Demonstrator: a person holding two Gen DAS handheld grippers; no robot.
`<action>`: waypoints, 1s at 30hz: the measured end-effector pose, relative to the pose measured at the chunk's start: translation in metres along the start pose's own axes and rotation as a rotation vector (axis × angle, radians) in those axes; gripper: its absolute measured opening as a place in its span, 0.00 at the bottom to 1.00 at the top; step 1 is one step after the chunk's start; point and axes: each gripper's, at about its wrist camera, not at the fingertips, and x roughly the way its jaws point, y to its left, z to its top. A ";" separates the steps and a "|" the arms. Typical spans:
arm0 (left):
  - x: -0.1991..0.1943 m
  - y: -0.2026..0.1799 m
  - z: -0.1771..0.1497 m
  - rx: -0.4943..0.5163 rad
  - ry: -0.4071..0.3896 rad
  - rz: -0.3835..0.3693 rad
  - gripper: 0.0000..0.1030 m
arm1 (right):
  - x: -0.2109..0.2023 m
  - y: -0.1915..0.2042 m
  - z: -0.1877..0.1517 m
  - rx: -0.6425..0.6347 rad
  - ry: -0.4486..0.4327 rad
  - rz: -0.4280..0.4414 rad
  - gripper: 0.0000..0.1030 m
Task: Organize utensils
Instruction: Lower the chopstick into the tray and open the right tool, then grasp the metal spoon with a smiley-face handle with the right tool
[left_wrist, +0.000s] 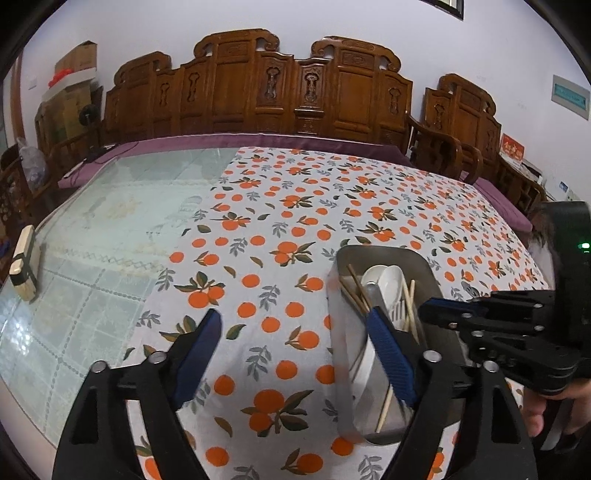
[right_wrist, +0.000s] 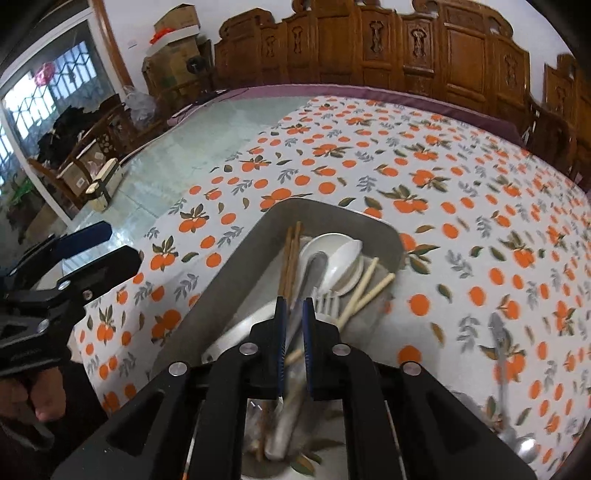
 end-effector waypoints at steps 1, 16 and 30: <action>0.000 -0.002 -0.001 -0.005 -0.002 0.000 0.83 | -0.006 -0.003 -0.003 -0.009 -0.008 -0.008 0.10; 0.001 -0.064 -0.013 0.054 -0.008 -0.055 0.83 | -0.077 -0.103 -0.078 0.005 0.013 -0.213 0.31; 0.002 -0.126 -0.028 0.153 0.007 -0.133 0.83 | -0.036 -0.158 -0.089 0.144 0.145 -0.213 0.31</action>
